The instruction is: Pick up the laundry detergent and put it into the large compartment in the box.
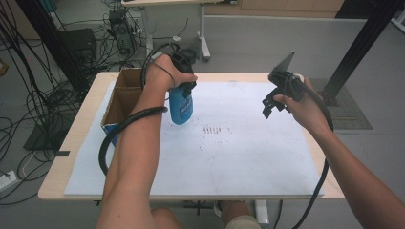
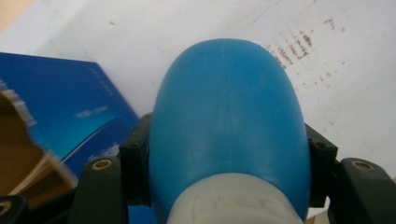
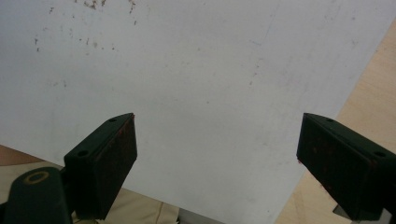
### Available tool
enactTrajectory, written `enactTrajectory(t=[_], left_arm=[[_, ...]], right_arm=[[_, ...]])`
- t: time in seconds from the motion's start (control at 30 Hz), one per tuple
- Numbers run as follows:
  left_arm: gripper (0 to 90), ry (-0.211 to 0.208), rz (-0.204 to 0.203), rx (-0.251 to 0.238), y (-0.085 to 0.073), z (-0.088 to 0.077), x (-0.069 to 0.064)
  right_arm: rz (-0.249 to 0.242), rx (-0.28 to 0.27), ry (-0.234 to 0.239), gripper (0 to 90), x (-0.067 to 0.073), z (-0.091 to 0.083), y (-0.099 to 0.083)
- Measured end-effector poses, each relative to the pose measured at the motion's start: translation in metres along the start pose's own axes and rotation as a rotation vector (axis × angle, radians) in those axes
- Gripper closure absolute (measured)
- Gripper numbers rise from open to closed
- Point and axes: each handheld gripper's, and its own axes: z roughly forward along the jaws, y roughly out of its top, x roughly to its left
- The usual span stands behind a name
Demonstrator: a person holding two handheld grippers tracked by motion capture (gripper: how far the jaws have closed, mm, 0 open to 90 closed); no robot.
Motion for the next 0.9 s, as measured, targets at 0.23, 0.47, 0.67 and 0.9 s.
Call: enactTrajectory(t=[0.23, 0.47, 0.67, 0.9], left_arm=[[37.9, 0.036, -0.042, -0.037, -0.01, -0.07, -0.001], [37.9, 0.056, -0.106, -0.081, -0.026, -0.139, 0.007], [37.9, 0.062, -0.207, -0.14, -0.051, -0.184, 0.023], [37.9, 0.104, -0.331, -0.158, -0.079, -0.21, 0.04]], right_arm=[[-0.011, -0.002, 0.003, 12.0, 0.002, -0.002, -0.003], [-0.014, -0.01, 0.002, 12.0, 0.004, -0.007, -0.004], [-0.019, -0.013, 0.005, 12.0, 0.006, -0.008, -0.003], [-0.022, -0.018, 0.007, 12.0, 0.006, -0.011, -0.002]])
